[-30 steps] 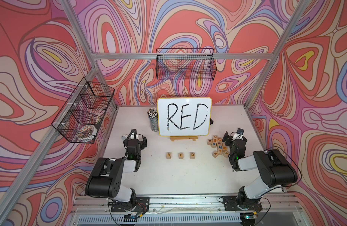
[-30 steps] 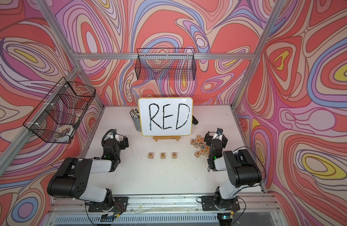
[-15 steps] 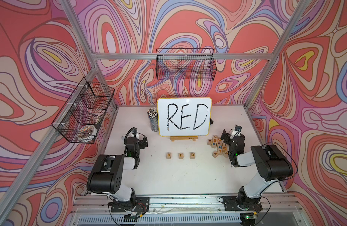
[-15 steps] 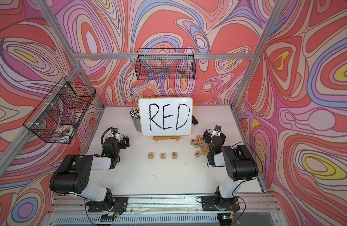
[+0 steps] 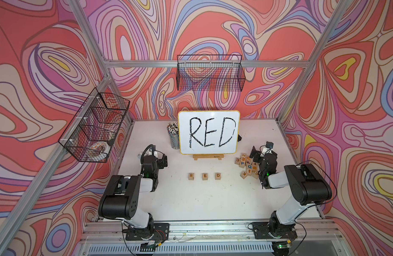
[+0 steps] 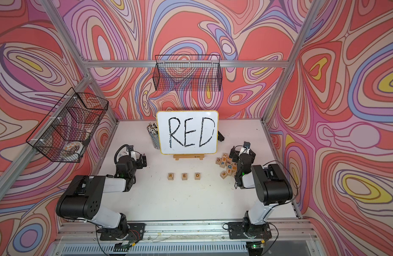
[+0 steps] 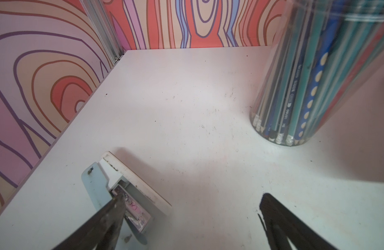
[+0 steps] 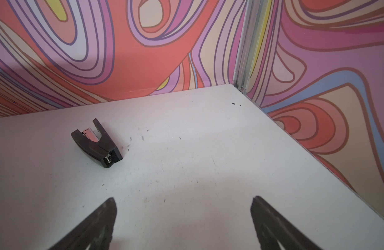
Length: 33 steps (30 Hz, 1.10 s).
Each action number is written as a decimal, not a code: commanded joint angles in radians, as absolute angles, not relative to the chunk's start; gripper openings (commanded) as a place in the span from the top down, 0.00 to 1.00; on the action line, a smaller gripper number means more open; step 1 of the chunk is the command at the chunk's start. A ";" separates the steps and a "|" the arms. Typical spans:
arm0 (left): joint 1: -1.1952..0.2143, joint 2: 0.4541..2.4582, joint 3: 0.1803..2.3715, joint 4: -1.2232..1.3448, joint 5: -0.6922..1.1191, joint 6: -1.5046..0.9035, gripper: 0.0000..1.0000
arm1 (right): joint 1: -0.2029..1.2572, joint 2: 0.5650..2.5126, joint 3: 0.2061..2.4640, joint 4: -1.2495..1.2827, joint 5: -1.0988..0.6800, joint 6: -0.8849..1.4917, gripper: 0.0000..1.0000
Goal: Assemble the uppercase word "red" with letter blocks
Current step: Reset both arms
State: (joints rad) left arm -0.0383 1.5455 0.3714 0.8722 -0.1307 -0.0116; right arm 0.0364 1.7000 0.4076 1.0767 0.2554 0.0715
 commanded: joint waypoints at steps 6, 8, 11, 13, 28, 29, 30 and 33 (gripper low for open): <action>-0.035 1.542 0.376 0.898 -0.123 -0.015 0.00 | 0.008 1.705 0.379 1.125 0.129 0.051 0.02; -0.035 1.542 0.375 0.898 -0.123 -0.015 0.00 | 0.008 1.699 0.383 1.109 0.022 0.005 0.02; -0.035 1.542 0.376 0.899 -0.123 -0.014 0.00 | 0.002 1.696 0.375 1.107 0.226 0.104 0.02; -0.035 1.543 0.376 0.898 -0.122 -0.014 0.00 | 0.002 1.709 0.360 1.173 0.031 0.009 0.04; -0.035 1.542 0.375 0.899 -0.122 -0.014 0.00 | -0.003 1.699 0.373 1.117 0.166 0.088 0.02; -0.035 1.542 0.374 0.899 -0.121 -0.015 0.00 | -0.003 1.702 0.371 1.133 0.081 0.047 0.02; -0.035 1.542 0.375 0.899 -0.123 -0.014 0.00 | -0.003 1.705 0.378 1.132 0.042 0.027 0.02; -0.034 1.545 0.381 0.888 -0.118 -0.015 0.00 | -0.003 1.702 0.386 1.099 0.164 0.084 0.02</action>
